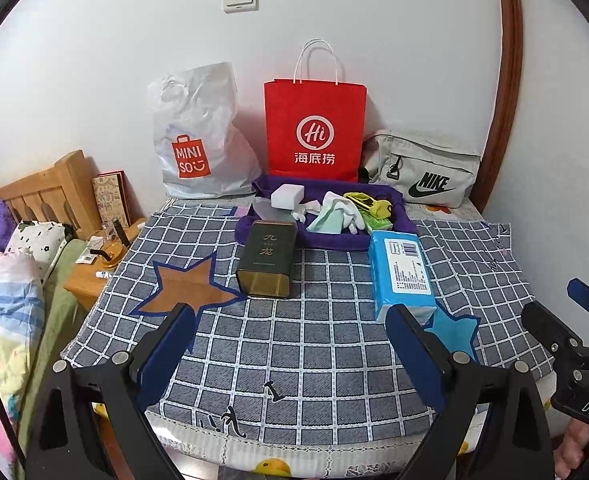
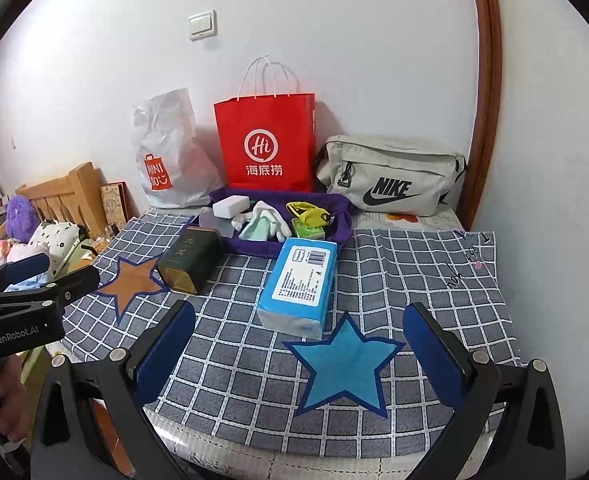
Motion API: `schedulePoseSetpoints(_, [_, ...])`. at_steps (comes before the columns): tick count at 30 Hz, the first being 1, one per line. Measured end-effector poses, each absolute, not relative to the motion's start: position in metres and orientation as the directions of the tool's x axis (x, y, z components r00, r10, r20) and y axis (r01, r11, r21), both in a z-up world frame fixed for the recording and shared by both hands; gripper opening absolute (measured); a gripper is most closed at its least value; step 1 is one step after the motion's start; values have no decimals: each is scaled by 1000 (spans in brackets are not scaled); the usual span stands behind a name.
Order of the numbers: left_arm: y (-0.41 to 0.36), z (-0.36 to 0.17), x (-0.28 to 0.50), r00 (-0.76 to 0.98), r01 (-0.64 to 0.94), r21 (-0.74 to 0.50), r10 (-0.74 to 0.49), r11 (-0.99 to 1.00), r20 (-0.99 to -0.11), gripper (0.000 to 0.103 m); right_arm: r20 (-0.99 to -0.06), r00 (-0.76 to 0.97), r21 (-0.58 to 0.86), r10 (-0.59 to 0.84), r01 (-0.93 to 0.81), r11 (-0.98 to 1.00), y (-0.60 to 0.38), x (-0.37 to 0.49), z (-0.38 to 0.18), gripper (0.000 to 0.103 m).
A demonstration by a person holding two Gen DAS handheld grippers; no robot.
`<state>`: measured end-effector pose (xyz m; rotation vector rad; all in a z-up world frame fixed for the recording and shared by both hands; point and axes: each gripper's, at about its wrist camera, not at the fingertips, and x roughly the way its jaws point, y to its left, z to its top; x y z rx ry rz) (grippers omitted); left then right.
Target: Organize soft objects
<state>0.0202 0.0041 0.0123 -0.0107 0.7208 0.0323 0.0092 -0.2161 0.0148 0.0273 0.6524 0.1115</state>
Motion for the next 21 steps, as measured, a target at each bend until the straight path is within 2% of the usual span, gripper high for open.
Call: schedulePoseSetpoints(21, [4,11,18,750,-26,2,21,1000,-661,96,-599,792,62,121,-105,993,-212,5,15,102])
